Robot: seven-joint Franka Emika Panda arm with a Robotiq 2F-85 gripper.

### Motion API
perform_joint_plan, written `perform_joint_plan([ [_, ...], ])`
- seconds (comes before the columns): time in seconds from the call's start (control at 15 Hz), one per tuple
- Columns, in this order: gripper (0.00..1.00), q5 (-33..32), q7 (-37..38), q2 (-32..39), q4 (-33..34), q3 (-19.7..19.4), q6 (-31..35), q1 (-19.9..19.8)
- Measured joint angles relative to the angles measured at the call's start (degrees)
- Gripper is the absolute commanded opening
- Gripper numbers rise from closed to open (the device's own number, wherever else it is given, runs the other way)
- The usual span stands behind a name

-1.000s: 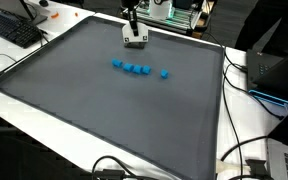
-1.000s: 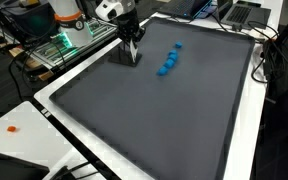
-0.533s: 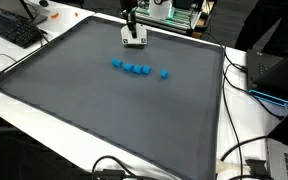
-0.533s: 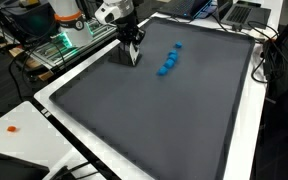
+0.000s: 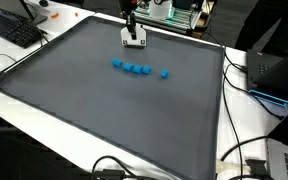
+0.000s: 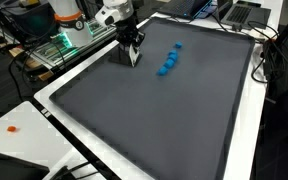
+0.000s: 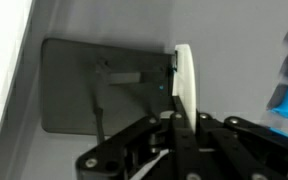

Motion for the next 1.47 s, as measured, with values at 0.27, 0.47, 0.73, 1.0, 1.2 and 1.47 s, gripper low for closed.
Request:
perform_joint_plan([
  [0.27,0.14,0.0,0.0,0.2,0.0,0.0,0.4,0.0],
  [0.47,0.43,0.0,0.0,0.2,0.0,0.0,0.4,0.0],
  [0.73,0.74,-0.7,0.1,-0.2,0.2,0.0,0.3,0.0],
  [1.0,1.00,-5.2,1.0,-2.4,0.7,-0.2,-1.4,-0.2],
  [1.2,1.00,-12.1,3.3,-5.3,1.6,-0.2,-7.8,-1.1],
  [1.47,1.00,-19.6,1.2,-9.5,4.7,0.1,-19.1,-1.5],
])
